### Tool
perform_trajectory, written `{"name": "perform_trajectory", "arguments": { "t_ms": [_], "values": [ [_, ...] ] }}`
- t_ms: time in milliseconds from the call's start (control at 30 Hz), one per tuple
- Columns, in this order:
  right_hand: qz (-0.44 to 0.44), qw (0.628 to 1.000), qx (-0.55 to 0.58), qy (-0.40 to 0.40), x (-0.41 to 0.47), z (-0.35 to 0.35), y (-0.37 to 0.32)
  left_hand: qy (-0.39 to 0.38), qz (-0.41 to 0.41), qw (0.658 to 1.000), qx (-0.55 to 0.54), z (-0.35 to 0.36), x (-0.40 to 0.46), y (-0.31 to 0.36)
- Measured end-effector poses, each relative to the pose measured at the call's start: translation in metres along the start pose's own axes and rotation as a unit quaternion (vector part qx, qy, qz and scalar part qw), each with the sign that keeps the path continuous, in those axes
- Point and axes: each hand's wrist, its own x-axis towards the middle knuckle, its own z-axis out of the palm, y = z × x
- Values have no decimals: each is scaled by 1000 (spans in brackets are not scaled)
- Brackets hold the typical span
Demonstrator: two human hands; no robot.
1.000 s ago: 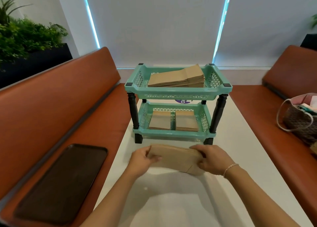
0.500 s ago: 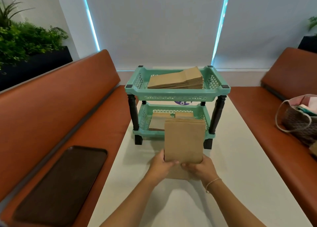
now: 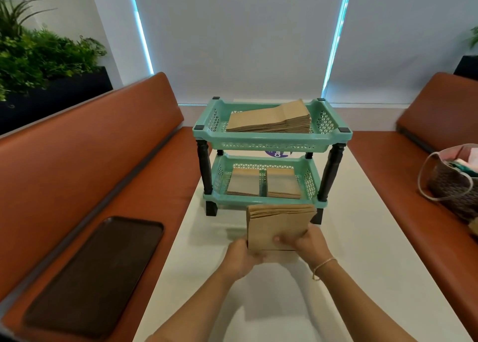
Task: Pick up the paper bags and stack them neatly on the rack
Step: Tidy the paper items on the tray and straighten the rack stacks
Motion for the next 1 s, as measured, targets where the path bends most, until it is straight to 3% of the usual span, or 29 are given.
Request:
{"name": "perform_trajectory", "arguments": {
  "t_ms": [167, 333, 433, 600, 800, 1000],
  "values": [
    [-38, 995, 92, -2, 8, -19, -31, -2, -8, 1000, -8, -24, -2, 5],
    [-30, 989, 136, 44, 12, -45, -30, 65, 15, 972, -226, -62, -6, 17],
    [10, 993, 108, 39, 4, -46, -9, 105, 33, 959, -263, -68, -8, 23],
    [50, 994, 75, 59, -4, -26, 14, 91, 54, 969, -224, -49, -6, 35],
    [39, 988, 125, 82, -2, -28, 11, 93, 80, 976, -181, -44, -2, 38],
    [94, 986, 115, 73, -10, -13, 37, 105, -36, 988, -108, -20, -10, 9]
  ]
}}
